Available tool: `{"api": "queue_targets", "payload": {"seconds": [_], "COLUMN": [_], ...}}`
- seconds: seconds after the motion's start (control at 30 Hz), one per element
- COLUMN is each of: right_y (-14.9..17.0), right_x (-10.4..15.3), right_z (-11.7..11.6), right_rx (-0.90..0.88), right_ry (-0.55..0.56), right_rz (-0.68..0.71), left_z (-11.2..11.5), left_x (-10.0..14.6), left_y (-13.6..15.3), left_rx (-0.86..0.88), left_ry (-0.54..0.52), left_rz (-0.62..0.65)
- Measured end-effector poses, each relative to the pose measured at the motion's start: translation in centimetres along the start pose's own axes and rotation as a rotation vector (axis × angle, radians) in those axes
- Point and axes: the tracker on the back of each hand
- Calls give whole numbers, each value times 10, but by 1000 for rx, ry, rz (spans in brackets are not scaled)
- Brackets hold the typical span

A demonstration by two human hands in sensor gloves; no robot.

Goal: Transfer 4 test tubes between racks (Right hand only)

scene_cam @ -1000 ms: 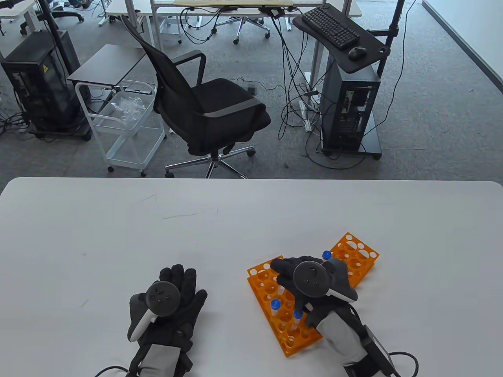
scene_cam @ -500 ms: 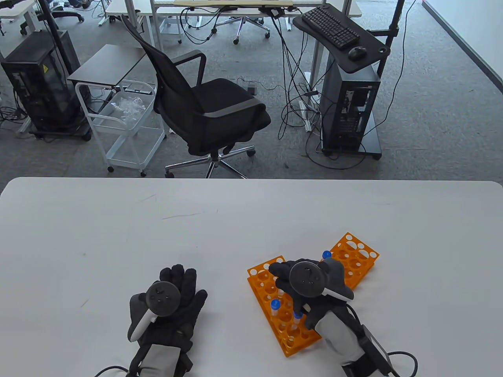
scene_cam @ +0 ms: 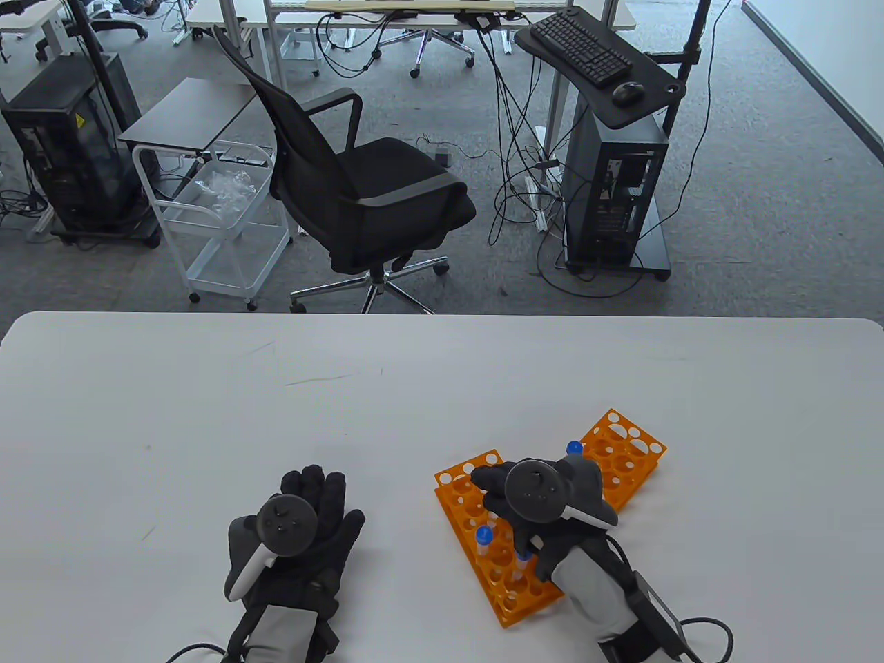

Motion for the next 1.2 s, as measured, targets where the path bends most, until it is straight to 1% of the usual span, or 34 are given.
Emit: {"api": "queue_targets", "payload": {"seconds": [1.2], "right_y": [-2], "right_x": [0], "right_z": [-3], "right_rx": [-2], "right_ry": [-35], "right_rz": [-19], "left_z": [0], "left_x": [0], "left_y": [0], "left_rx": [0], "left_ry": [0], "left_rz": [0]}}
Point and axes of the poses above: the tracker on the back of each hand, its own y axis roughly to the little-finger side, its own x axis roughly from the fingertips to the wrist, z = x × y, and after that the axes turned 15 degrees about -x, right-handed
